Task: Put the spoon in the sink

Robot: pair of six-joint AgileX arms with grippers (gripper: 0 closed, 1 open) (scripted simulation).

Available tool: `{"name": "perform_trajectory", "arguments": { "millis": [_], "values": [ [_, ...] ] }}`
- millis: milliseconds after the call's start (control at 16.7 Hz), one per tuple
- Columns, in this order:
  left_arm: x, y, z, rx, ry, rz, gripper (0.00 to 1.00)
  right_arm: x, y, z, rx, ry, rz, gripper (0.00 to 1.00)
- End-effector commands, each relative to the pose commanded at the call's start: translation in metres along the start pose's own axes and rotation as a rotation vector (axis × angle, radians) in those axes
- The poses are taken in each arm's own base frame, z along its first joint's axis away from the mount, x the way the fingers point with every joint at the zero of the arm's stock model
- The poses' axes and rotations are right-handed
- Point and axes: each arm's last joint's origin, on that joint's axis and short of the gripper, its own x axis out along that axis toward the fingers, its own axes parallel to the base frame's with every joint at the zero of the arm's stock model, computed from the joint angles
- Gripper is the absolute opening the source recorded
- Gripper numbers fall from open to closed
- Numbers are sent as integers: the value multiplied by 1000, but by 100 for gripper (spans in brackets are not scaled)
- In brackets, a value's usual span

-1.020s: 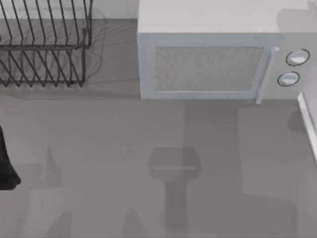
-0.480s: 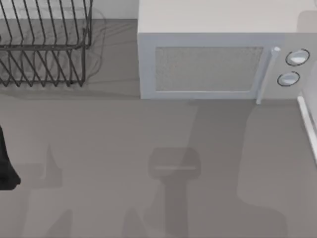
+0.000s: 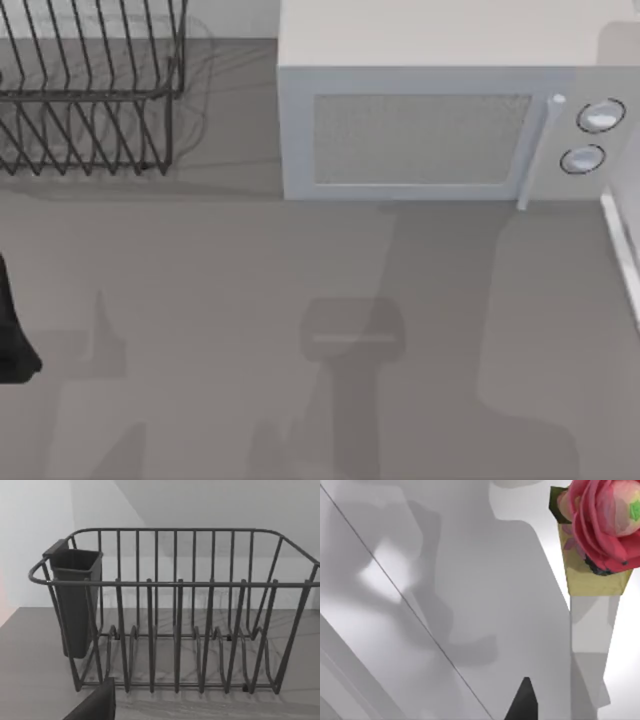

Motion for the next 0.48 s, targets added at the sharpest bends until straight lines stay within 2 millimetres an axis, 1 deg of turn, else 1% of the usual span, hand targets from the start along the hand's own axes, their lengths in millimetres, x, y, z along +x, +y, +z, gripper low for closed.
{"name": "perform_trajectory", "arguments": {
  "millis": [480],
  "values": [
    [0,0,0,0,0,0,100,0,0,0,0,0,0,98]
  ]
}}
